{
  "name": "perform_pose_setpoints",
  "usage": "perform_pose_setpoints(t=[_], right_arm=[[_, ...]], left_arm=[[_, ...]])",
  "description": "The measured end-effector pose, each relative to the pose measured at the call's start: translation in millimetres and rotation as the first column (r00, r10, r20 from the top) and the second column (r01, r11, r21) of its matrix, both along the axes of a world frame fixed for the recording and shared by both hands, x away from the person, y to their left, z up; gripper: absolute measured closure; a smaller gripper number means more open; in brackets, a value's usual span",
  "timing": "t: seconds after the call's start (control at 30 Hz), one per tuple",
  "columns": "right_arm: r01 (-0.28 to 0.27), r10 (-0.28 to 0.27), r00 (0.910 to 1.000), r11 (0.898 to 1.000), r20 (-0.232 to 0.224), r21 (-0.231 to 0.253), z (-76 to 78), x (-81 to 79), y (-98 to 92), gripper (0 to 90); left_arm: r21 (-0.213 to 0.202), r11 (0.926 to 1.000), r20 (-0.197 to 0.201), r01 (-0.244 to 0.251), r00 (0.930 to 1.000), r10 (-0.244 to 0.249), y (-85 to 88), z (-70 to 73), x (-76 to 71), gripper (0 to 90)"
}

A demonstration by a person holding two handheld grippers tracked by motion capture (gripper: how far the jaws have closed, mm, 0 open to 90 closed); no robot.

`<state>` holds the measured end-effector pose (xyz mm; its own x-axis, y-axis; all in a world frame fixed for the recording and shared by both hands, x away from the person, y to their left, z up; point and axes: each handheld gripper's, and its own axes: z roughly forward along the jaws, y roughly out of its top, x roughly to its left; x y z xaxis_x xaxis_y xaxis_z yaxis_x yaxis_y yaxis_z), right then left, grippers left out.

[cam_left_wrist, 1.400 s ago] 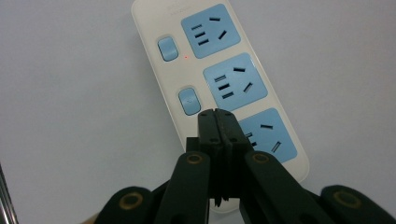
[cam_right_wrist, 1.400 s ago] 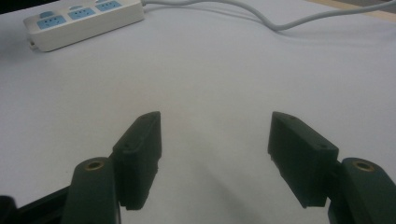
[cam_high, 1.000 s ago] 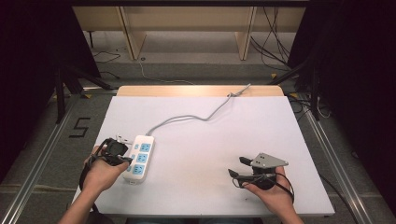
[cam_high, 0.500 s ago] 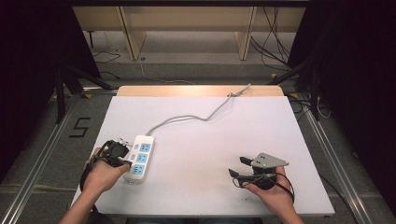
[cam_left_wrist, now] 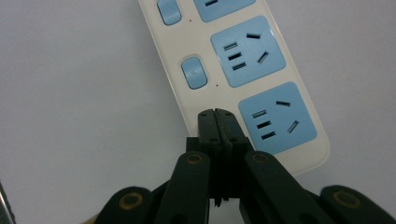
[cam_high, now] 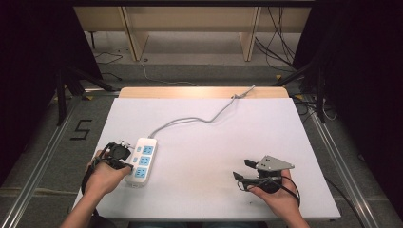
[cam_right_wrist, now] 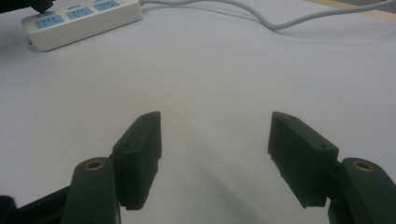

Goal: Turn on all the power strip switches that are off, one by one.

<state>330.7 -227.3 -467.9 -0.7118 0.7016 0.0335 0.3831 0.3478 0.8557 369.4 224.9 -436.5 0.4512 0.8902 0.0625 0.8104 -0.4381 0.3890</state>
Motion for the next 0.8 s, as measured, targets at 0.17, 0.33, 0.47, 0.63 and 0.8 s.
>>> perform_pose_setpoints(t=[0.17,0.33,0.47,0.63,0.8], right_arm=[[-0.003,0.003,1.0,1.0,0.0,-0.001,0.2,0.0,0.1,35.9],[0.001,-0.001,1.0,1.0,-0.003,0.001,-0.4,0.8,0.1,36.0],[0.005,-0.005,1.0,1.0,-0.004,0.003,-0.2,1.2,-0.8,35.9],[0.008,-0.008,1.0,1.0,0.0,0.004,0.2,0.7,-0.8,35.9],[0.003,-0.003,1.0,1.0,-0.001,0.003,-0.2,0.6,-0.1,35.9]], left_arm=[[0.019,0.9997,0.011,-0.012,0.9999,0.012,0.4,-2.4,1.0,89.7],[-0.021,0.9996,0.023,-0.018,0.9996,0.019,3.0,3.6,1.0,89.7],[-0.04,0.9991,0.037,-0.012,0.9992,0.014,0.8,7.8,0.3,89.8],[-0.033,0.9994,0.005,0.001,1.0,-0.001,-2.9,0.5,1.7,89.8],[-0.015,0.9999,0.01,-0.002,0.9999,0.002,-4.6,-0.7,3.3,89.8]])
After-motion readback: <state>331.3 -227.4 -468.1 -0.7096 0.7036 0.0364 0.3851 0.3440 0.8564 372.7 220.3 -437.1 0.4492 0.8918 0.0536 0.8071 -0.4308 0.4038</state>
